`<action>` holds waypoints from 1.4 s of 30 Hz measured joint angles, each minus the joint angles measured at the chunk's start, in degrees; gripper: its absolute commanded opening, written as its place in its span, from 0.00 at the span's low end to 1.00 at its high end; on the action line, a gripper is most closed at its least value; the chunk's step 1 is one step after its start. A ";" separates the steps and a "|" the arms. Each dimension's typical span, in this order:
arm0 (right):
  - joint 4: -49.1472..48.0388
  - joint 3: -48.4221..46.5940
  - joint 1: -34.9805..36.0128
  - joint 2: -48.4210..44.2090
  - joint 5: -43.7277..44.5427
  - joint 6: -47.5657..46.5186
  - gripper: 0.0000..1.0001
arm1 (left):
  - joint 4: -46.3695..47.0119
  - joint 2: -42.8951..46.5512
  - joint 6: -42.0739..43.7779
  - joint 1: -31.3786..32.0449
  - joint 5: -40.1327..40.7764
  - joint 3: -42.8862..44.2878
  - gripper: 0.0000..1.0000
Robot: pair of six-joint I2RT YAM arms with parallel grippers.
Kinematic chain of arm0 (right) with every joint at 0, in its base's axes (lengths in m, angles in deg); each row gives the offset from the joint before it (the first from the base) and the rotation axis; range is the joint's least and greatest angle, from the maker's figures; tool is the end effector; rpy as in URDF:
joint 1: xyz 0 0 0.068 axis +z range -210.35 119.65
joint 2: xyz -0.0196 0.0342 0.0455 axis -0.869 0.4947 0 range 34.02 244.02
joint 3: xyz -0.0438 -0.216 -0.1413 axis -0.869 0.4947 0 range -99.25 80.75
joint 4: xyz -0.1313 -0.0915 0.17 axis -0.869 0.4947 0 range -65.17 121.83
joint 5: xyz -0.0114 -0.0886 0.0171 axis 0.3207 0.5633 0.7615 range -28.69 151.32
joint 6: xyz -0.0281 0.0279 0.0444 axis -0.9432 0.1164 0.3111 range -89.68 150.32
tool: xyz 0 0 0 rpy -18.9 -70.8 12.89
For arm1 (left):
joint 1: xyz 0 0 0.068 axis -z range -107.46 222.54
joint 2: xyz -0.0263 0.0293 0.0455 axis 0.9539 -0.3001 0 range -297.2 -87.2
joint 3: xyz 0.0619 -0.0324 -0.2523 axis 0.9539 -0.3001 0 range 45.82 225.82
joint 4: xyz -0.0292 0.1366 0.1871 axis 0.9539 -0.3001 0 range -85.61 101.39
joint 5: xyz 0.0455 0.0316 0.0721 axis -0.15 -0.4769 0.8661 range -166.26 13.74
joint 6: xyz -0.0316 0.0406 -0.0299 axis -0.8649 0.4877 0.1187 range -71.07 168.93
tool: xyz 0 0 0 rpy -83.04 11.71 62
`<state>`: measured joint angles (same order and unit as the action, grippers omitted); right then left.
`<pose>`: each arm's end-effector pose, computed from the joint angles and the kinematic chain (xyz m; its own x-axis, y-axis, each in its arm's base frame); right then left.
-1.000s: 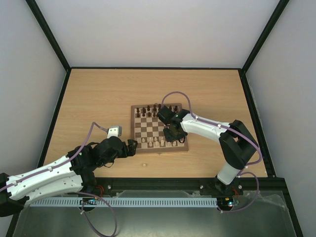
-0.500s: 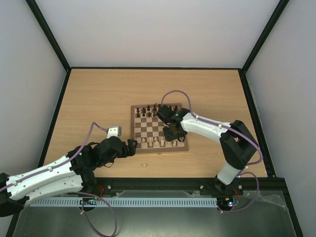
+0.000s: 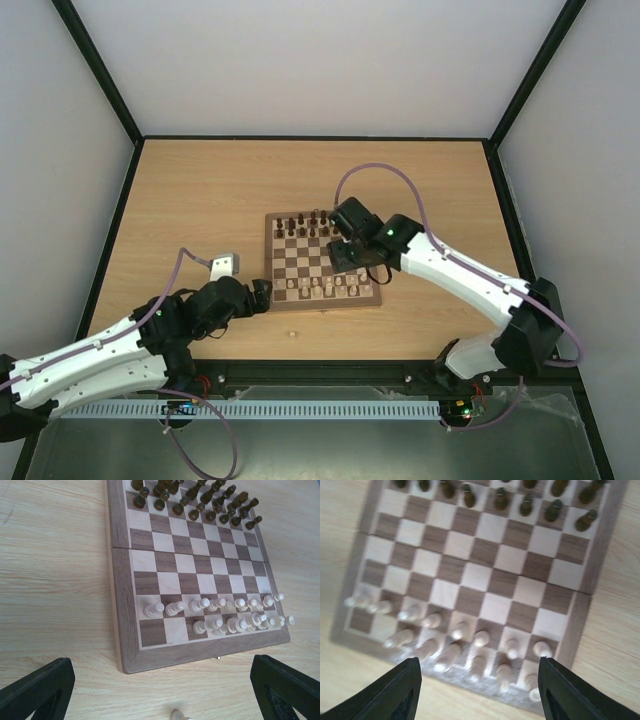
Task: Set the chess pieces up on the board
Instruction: Pick up the chess piece at the center of the board.
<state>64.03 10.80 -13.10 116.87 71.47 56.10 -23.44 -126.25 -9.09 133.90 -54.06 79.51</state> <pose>0.1979 0.2029 0.2824 -0.7648 -0.1966 -0.6136 -0.3517 0.9253 0.1419 0.0771 -0.1069 0.2386 -0.7357 -0.2912 -0.6115 0.0948 0.8496 -0.5188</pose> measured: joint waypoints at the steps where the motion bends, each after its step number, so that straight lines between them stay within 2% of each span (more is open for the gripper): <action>1: 0.04 0.04 0.87 -1.11 -0.26 0.28 0.65 | -0.17 0.33 -0.13 -0.11 0.28 0.00 0.99; 8: 0.92 1.49 9.53 -5.27 -0.87 3.02 0.65 | -0.37 4.07 -0.70 -0.52 1.20 0.00 0.99; 14: 2.05 4.20 10.62 -6.69 -0.57 4.76 0.65 | -2.03 7.52 -0.87 -0.55 2.25 0.68 0.99; 22: 2.05 5.73 13.03 -6.58 -0.37 6.08 0.65 | -3.30 7.76 -1.42 -0.55 3.67 1.92 0.99; 26: 2.05 5.92 13.88 -6.54 0.00 6.45 0.65 | -3.28 4.52 -2.10 -0.55 3.80 1.92 0.99; 36: 1.36 9.46 14.01 -9.57 0.39 6.64 0.64 | -5.03 -11.28 -4.83 -0.70 2.43 1.84 0.99; 42: -0.72 11.93 14.01 -12.13 -0.90 5.92 0.64 | -6.62 -14.80 -4.81 -2.82 -0.92 1.84 0.99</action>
<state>63.31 22.73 0.91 104.74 70.57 62.02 -30.06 -141.05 -13.90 131.08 -54.98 81.34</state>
